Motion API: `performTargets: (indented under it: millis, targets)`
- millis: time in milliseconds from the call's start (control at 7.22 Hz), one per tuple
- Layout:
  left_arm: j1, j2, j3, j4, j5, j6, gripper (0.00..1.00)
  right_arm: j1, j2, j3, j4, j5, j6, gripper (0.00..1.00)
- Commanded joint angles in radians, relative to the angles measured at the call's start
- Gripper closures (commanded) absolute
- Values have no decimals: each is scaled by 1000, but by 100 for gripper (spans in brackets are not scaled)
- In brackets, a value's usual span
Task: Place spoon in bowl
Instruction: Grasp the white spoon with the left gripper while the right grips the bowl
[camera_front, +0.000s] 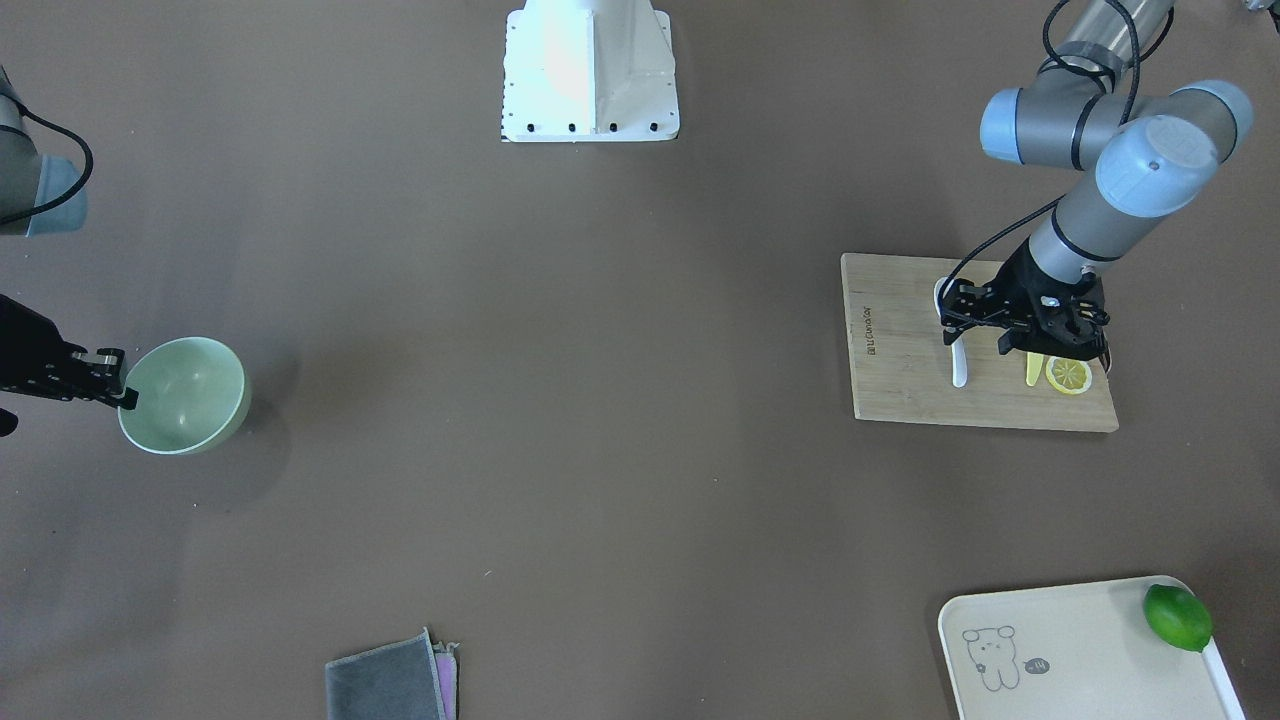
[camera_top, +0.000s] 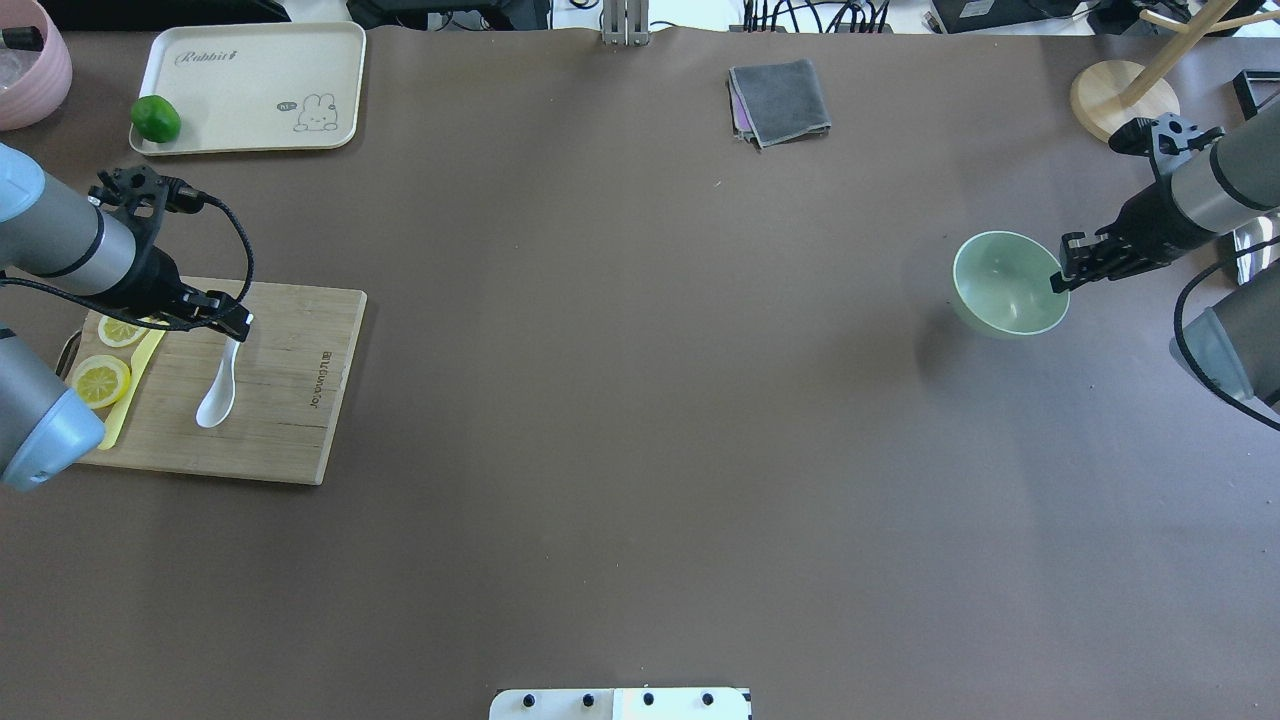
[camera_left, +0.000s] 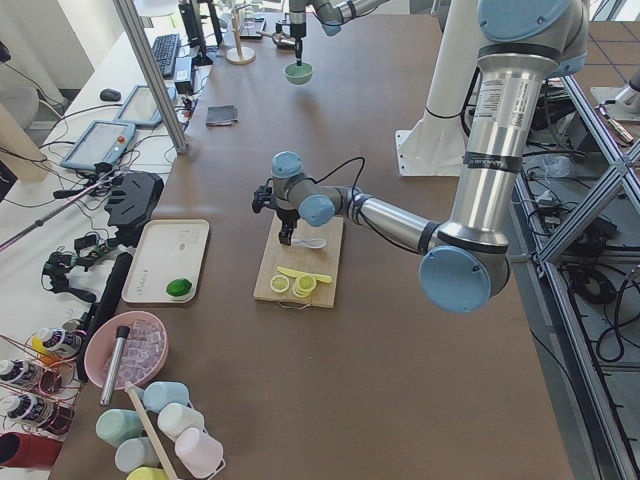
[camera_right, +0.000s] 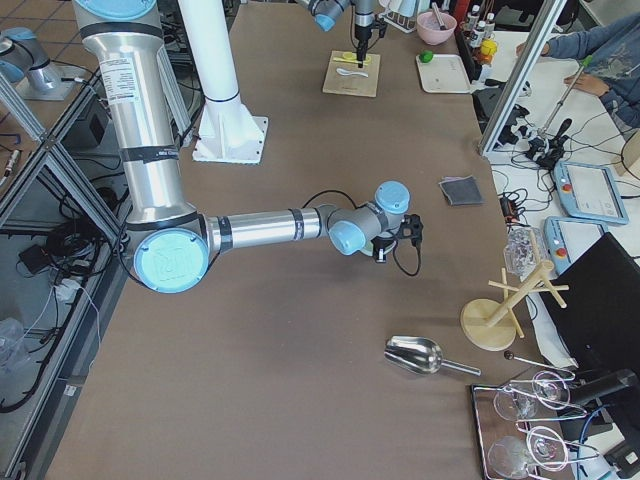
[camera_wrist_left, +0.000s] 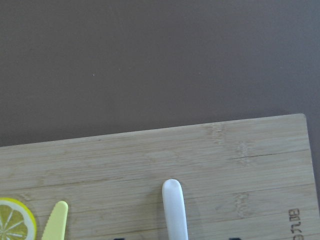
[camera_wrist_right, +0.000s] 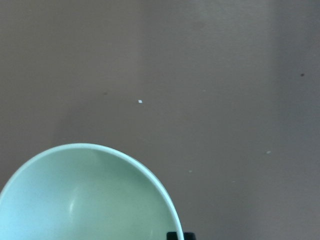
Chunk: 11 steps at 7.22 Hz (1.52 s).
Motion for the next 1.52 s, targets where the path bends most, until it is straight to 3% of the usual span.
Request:
performTargets:
  millis: [0, 138, 415, 692, 969, 1108, 1246, 1385]
  targets:
    - [26, 0, 41, -43, 17, -6, 50, -138, 116, 64, -1, -53, 303, 100]
    - [26, 0, 46, -57, 17, -7, 70, -228, 164, 84, -1, -127, 416, 100]
    - [29, -1, 63, -61, 19, -6, 95, -363, 236, 107, -4, -239, 582, 100]
    - [29, -38, 35, -55, 5, -19, 100, -454, 292, 109, -7, -322, 667, 100]
    - [44, -169, 17, -45, -14, -182, 100, -545, 318, 109, -8, -426, 696, 100]
    - [65, -232, 20, -45, -47, -261, 100, -588, 326, 106, -10, -489, 737, 57]
    - [102, -269, 21, -45, -44, -327, 100, -608, 324, 109, -8, -544, 741, 1]
    - [134, -332, 24, -45, -41, -408, 100, -603, 313, 135, -10, -537, 736, 0]
